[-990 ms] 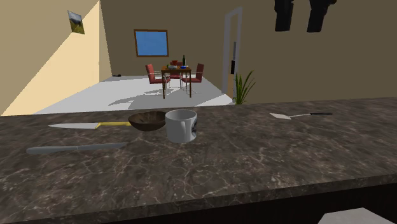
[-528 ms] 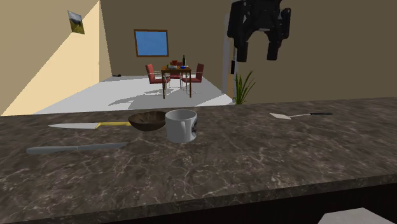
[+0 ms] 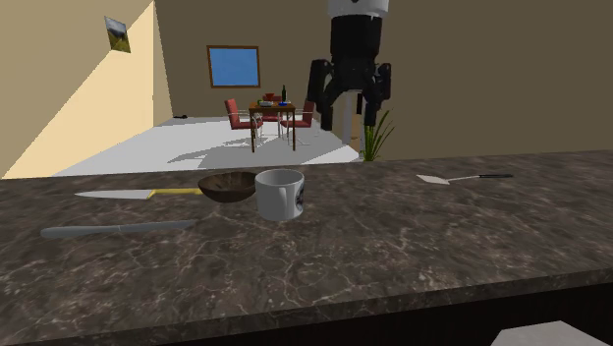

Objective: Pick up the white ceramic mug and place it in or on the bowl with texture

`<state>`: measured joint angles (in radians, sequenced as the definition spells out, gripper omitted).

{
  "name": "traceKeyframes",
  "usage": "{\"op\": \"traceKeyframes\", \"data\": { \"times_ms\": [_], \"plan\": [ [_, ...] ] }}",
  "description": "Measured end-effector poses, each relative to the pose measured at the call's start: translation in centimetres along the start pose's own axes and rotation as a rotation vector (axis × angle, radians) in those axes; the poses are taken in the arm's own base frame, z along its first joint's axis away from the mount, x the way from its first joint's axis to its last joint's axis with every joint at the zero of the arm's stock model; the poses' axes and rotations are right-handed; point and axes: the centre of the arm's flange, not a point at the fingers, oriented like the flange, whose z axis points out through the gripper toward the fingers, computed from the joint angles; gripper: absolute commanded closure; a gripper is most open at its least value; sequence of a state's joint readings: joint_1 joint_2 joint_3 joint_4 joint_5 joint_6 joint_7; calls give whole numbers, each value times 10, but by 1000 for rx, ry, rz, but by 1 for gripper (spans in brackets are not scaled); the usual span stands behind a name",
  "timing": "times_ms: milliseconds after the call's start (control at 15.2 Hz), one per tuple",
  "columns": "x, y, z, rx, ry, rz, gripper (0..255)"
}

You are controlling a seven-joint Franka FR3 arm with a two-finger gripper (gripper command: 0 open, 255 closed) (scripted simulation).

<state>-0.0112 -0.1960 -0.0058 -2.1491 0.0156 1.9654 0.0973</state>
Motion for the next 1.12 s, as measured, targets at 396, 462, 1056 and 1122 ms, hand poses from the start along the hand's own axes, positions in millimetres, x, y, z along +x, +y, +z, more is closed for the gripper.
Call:
{"op": "traceKeyframes", "data": {
  "times_ms": [396,462,1056,1122],
  "plan": [
    [63,-4,49,17,-4,4,0],
    [73,-6,61,20,-6,5,0],
    [136,-12,120,38,-10,8,0],
    [136,-12,125,38,-11,9,0]
  ]
}}
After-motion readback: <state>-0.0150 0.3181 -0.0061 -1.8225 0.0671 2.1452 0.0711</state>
